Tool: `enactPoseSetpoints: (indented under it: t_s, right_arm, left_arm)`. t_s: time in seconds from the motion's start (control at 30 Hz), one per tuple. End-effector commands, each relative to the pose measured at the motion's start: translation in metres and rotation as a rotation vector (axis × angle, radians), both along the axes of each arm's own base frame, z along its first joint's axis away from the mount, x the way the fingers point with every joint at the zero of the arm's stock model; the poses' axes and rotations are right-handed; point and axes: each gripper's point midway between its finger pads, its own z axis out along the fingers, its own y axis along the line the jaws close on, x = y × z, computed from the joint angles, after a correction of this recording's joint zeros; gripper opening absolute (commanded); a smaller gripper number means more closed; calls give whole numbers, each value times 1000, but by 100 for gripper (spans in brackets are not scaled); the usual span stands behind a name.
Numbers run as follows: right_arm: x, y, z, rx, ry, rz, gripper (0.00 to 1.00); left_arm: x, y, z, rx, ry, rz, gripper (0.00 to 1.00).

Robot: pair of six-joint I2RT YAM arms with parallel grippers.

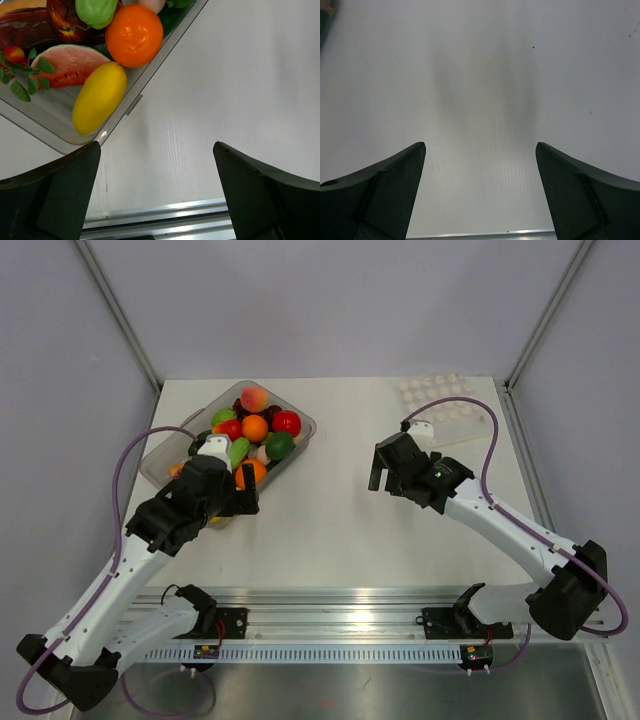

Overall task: Place the food in the zip-top bag and seal the zipper
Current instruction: Pick up the zipper food storage bag at the center of the board.

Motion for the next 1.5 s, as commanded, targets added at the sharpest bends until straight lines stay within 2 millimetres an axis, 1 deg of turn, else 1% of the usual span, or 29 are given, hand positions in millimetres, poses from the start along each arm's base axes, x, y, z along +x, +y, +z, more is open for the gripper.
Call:
enactPoseSetpoints:
  t_s: [0.0,0.2,0.33,0.37,0.47,0.5,0.53,0.57,0.6,0.63,0.67,0.7,0.73,0.8,0.83,0.87,0.9,0.93,0.97,1.0,1.03,1.07,1.13,1.17,1.23,1.27,1.33,1.37,1.47]
  right_arm:
    - [4,-6,14,39,-78,-49,100]
    - [6,-13,16,0,-103,-44,99]
    - [13,-9,21,-69,-132,62,99]
    - [20,-4,27,-73,-163,88,99]
    - [38,-5,43,-162,-263,151,100]
    - [46,-11,47,-227,-291,177,100]
    - [57,-18,51,-245,-332,139,99]
    - [65,-25,46,-256,-318,122,99]
    - [80,-54,44,-235,-293,28,99]
    - [87,-56,43,-169,-255,29,100]
    - [97,-71,30,-142,-205,-27,99]
    - [104,-80,24,-78,-180,-89,99]
    - [115,-98,20,-5,-162,-130,100]
    - [127,-109,6,98,-139,-190,99]
    - [129,-108,-4,181,-114,-181,99]
    - [140,-119,-6,304,-123,-225,100]
    - [146,-137,-11,333,-136,-296,99]
    - [144,-138,-24,425,-103,-292,100]
    - [156,-157,-26,483,-144,-336,100]
    - [159,-155,-29,565,-141,-352,100]
    - [164,-159,-32,593,-160,-364,99]
    - [169,-166,-44,606,-141,-393,98]
    - [180,-168,-47,632,-148,-412,98]
    - [183,-169,-63,638,-115,-429,97]
    - [192,-172,-69,668,-114,-460,95]
    - [192,-173,-84,686,-80,-498,94]
    - [203,-177,-84,710,-117,-507,90]
    - [203,-178,-95,718,-99,-524,89]
    - [210,-177,-106,754,-104,-541,84]
  left_arm:
    - [8,-10,3,-30,-26,-27,99]
    - [9,-14,0,-35,-15,-40,99]
    - [9,-17,2,-43,-15,-51,99]
    - [7,-18,3,-52,-11,-57,99]
    - [5,-30,12,-108,-15,-99,99]
    - [4,-32,14,-117,-24,-110,99]
    - [4,-34,15,-125,-28,-122,99]
    - [5,-37,16,-131,-34,-138,99]
    - [3,-42,16,-137,-26,-173,99]
    - [3,-44,19,-141,-30,-185,99]
    - [1,-45,19,-137,-25,-201,99]
    - [2,-45,20,-136,-27,-203,99]
    - [2,-44,22,-135,-32,-204,99]
    - [3,-41,22,-120,-41,-196,99]
    - [2,-40,23,-116,-43,-196,99]
    - [2,-39,22,-112,-40,-192,99]
    - [1,-39,22,-111,-38,-192,99]
    - [2,-39,22,-112,-38,-193,99]
    - [1,-39,21,-114,-35,-192,99]
    - [0,-39,19,-113,-33,-194,99]
    - [-1,-39,19,-118,-32,-196,99]
    - [-1,-40,19,-121,-32,-200,99]
    - [-2,-40,18,-124,-32,-200,99]
    - [-2,-40,17,-124,-29,-199,99]
    - [-2,-39,17,-120,-31,-196,99]
    - [-2,-39,18,-121,-31,-194,99]
    - [-1,-39,19,-118,-34,-191,99]
    - [-1,-38,19,-114,-32,-191,99]
    - [0,-36,20,-103,-36,-184,99]
